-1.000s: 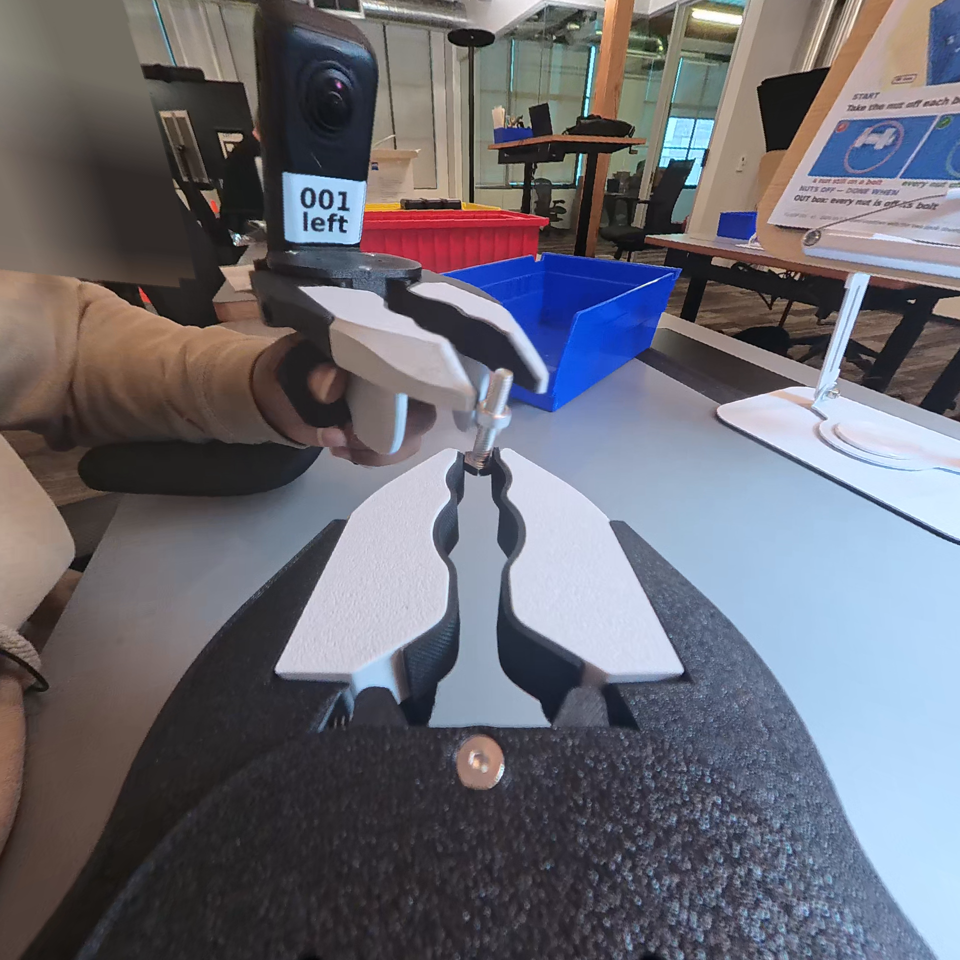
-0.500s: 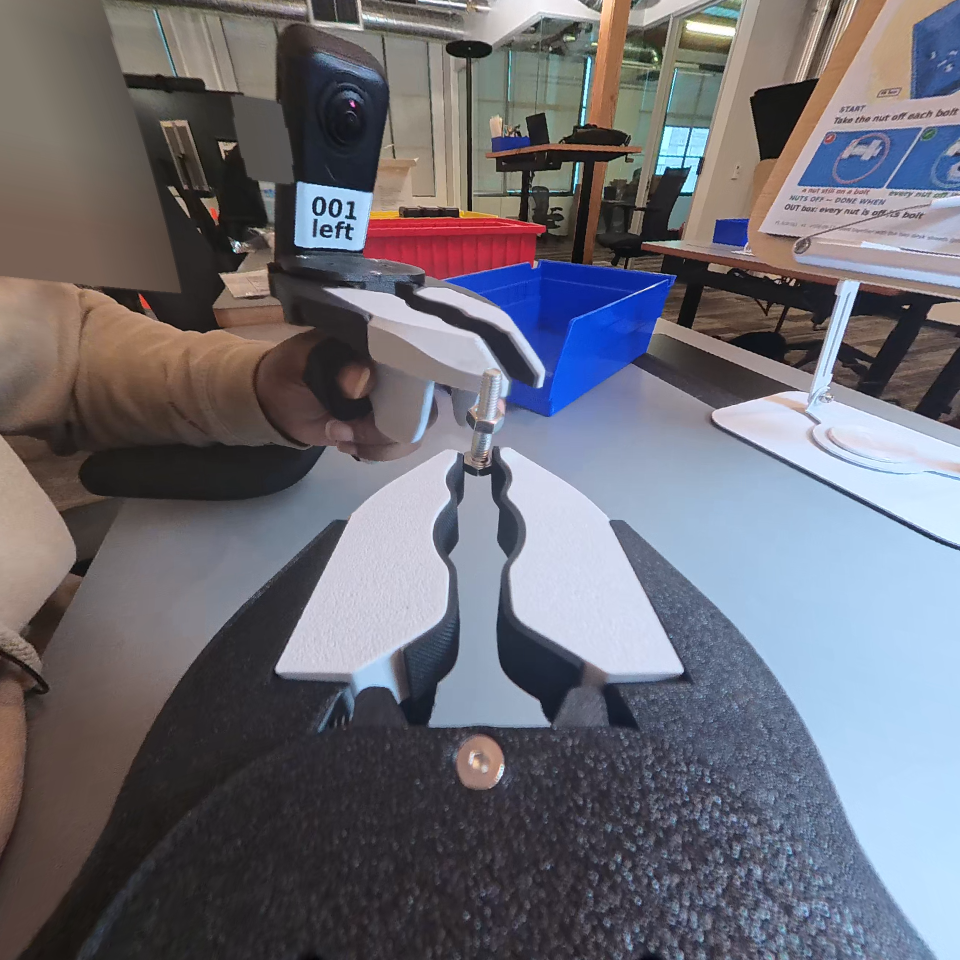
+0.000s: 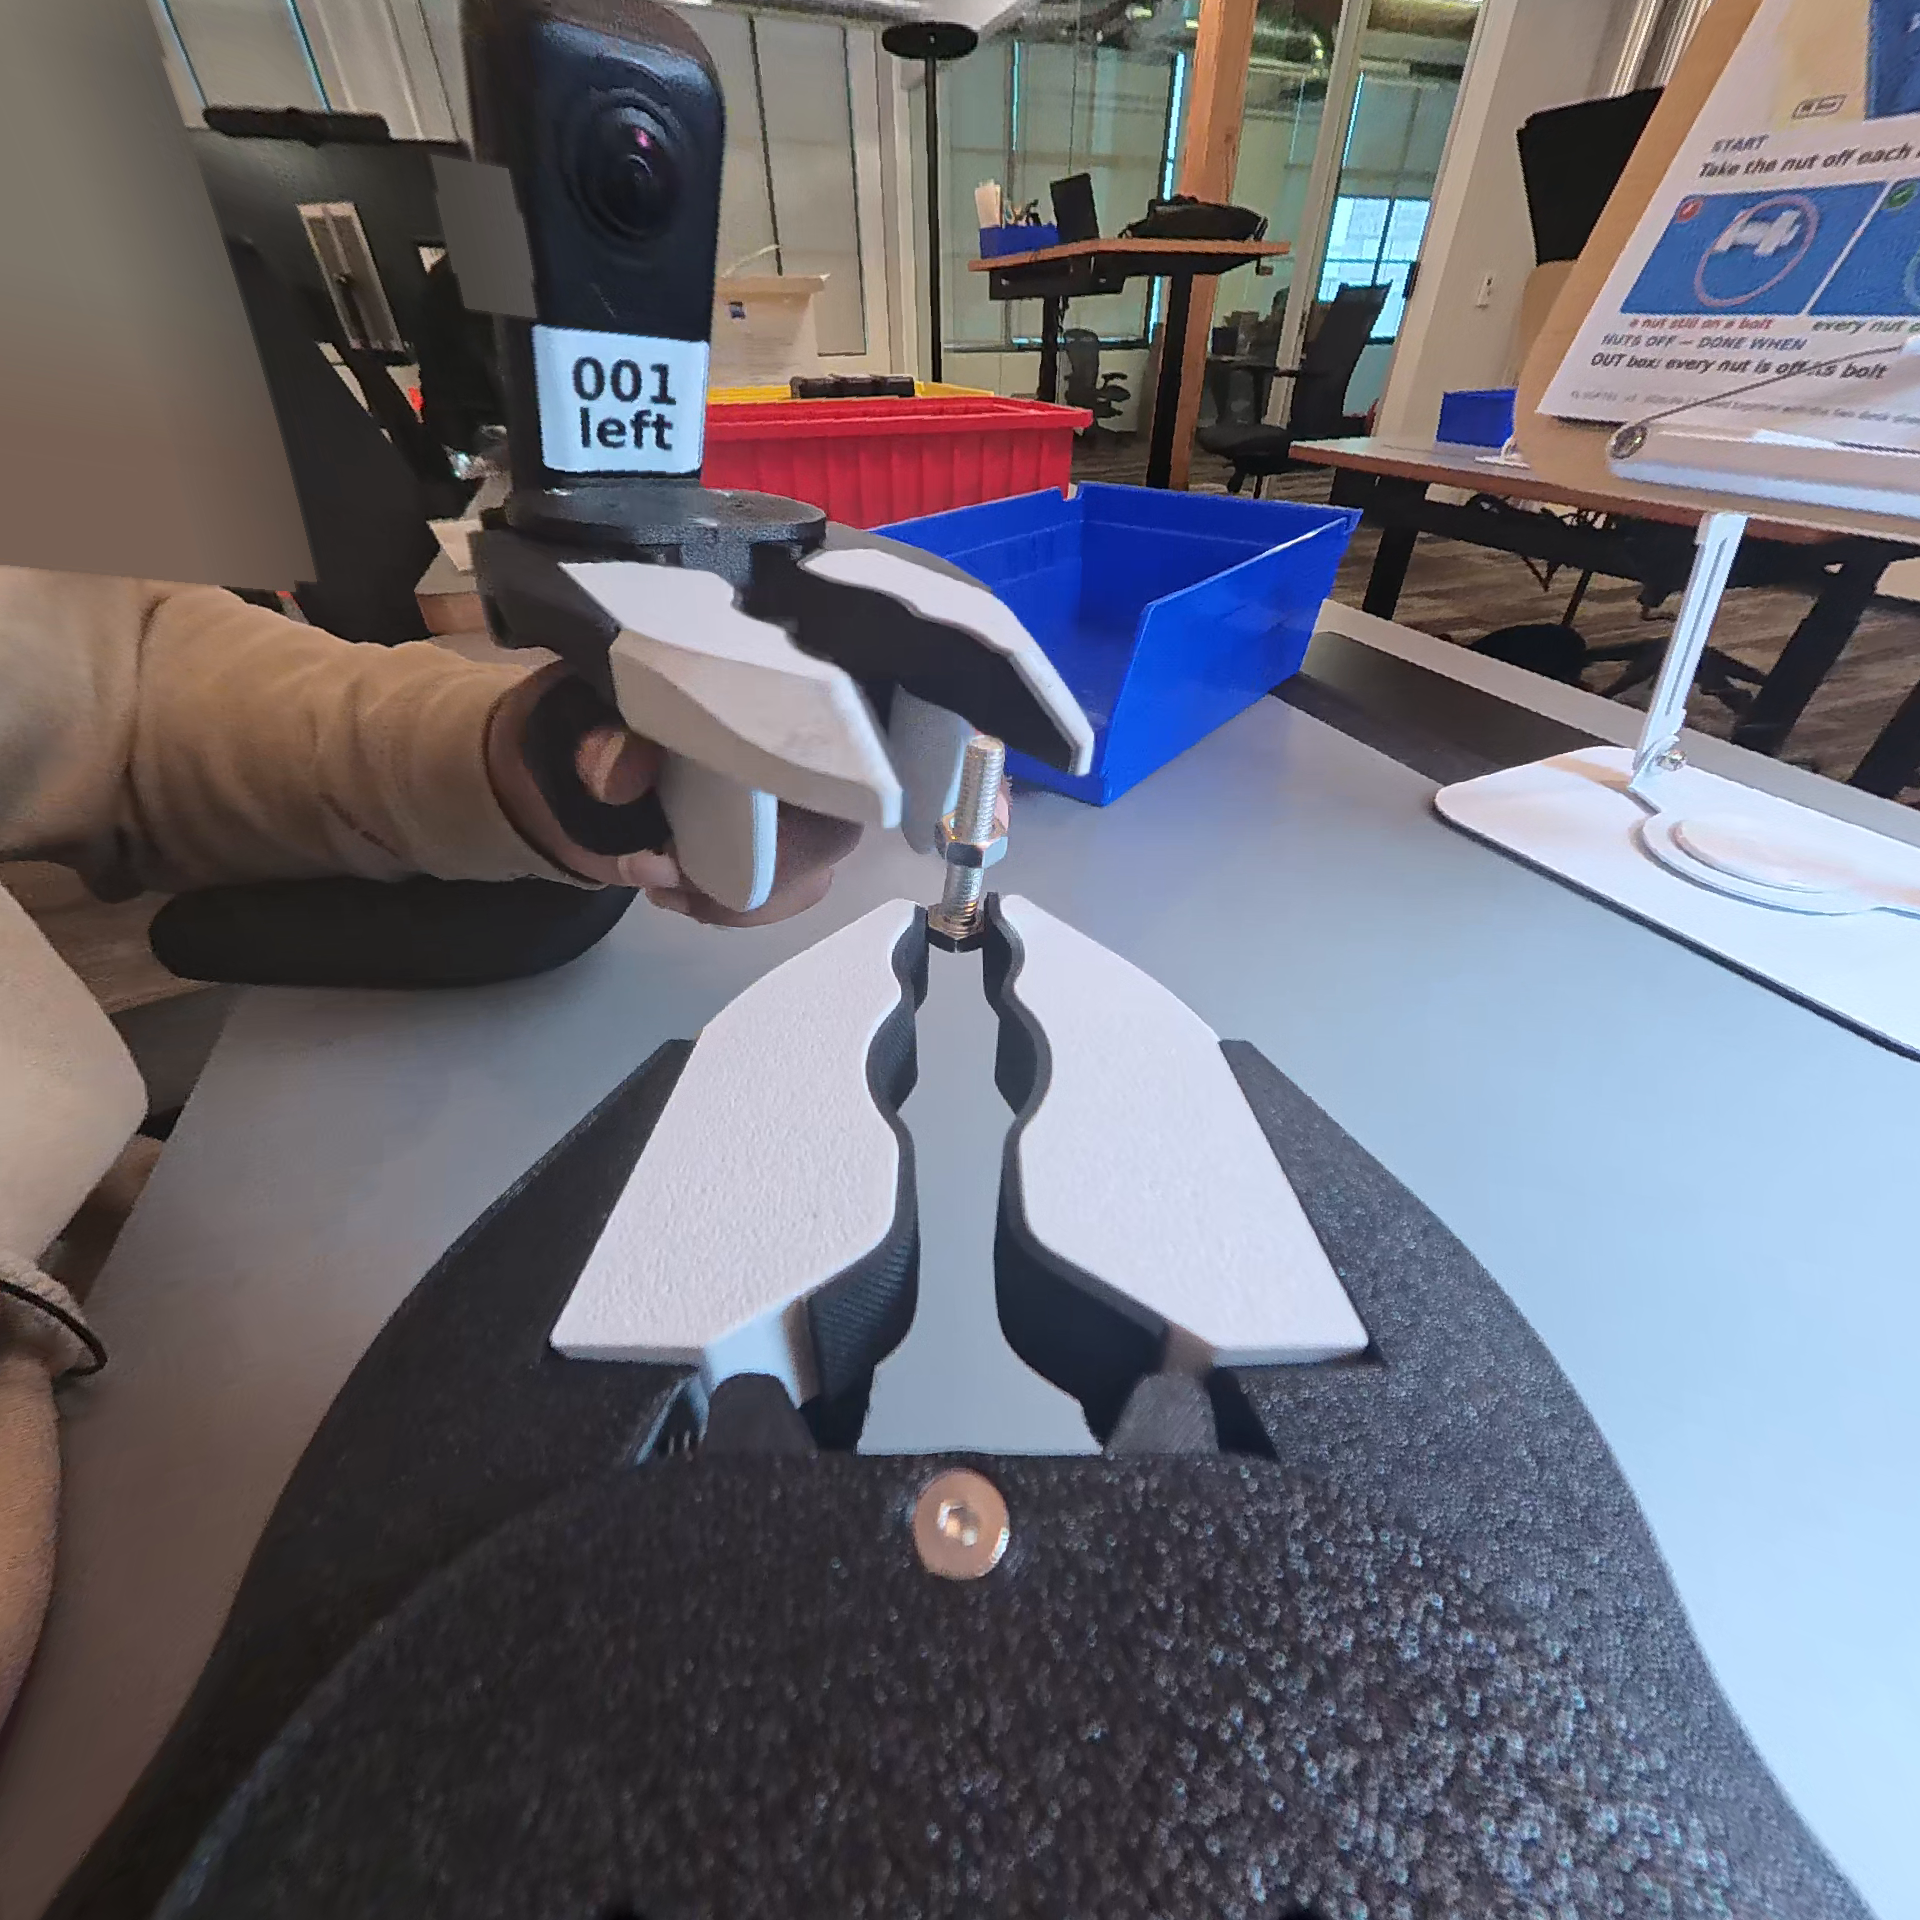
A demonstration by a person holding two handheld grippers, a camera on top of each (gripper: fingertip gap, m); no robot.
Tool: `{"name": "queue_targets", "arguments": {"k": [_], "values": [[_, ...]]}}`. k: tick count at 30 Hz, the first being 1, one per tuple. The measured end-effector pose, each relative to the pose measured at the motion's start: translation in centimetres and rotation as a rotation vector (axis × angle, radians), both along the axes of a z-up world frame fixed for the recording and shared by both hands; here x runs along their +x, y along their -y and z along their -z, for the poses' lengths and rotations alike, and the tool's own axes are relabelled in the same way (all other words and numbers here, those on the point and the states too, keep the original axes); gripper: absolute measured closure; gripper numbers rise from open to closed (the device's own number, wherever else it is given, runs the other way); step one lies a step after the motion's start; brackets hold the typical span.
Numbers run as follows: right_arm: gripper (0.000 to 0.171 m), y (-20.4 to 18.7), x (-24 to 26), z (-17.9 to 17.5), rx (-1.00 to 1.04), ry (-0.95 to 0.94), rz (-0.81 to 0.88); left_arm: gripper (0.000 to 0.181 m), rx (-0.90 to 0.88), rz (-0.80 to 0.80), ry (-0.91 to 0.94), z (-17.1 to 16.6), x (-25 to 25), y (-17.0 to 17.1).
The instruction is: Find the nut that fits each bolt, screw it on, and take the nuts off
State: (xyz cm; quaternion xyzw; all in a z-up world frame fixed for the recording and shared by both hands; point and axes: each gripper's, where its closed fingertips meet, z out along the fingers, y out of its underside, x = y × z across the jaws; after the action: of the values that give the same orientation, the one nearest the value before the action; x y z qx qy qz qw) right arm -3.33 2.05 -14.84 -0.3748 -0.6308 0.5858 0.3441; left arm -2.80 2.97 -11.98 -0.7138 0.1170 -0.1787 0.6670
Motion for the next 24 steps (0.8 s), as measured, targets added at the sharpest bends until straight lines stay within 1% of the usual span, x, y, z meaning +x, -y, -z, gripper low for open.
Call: {"name": "queue_targets", "arguments": {"k": [1,3,5,6,8,12,13,14,15,16,17,19,22,24], "values": [[0.161,0.0,0.0,0.1,0.002,0.005,0.0,0.148,-0.006,-0.002,-0.01,0.2,0.1,-0.1],[0.161,0.0,-0.1,0.3,0.012,0.015,0.005,0.154,-0.023,-0.026,-0.022,0.6,-0.4,-0.2],[0.161,-0.3,-0.2,0.4,0.007,0.026,0.02,0.168,-0.03,-0.075,-0.017,0.7,-1.5,-0.3],[0.161,-0.5,-0.3,0.5,0.008,0.033,0.028,0.168,-0.031,-0.085,-0.019,0.8,-1.9,-0.3],[0.161,-0.8,-0.5,0.8,0.028,0.055,0.053,0.163,-0.038,-0.082,0.003,0.8,-2.1,-0.3],[0.161,-0.7,-0.6,1.4,0.04,0.083,0.057,0.149,-0.02,-0.019,-0.013,0.7,-0.4,-0.4],[0.161,-0.7,-0.6,1.3,0.041,0.081,0.055,0.15,-0.034,-0.027,-0.033,1.1,-0.4,-0.5],[0.162,-0.7,-0.5,1.2,0.042,0.079,0.055,0.154,-0.05,-0.048,-0.047,1.4,-0.8,-0.6],[0.161,-0.8,-0.5,1.2,0.042,0.08,0.06,0.156,-0.056,-0.056,-0.042,1.6,-1.1,-0.6],[0.161,-0.9,-0.5,1.2,0.038,0.08,0.063,0.164,-0.064,-0.083,-0.028,1.6,-1.7,-0.7],[0.161,-1.0,-0.5,1.1,0.032,0.079,0.064,0.164,-0.067,-0.094,-0.017,1.7,-2.2,-0.7],[0.161,-1.1,-0.6,1.2,0.034,0.083,0.072,0.16,-0.066,-0.082,0.007,1.6,-2.2,-0.7],[0.161,-1.0,-0.7,1.3,0.036,0.09,0.07,0.15,-0.03,-0.031,0.002,1.1,-0.8,-0.5],[0.161,-0.9,-0.7,1.3,0.037,0.089,0.066,0.149,-0.04,-0.029,-0.006,1.3,-0.5,-0.7]]}}
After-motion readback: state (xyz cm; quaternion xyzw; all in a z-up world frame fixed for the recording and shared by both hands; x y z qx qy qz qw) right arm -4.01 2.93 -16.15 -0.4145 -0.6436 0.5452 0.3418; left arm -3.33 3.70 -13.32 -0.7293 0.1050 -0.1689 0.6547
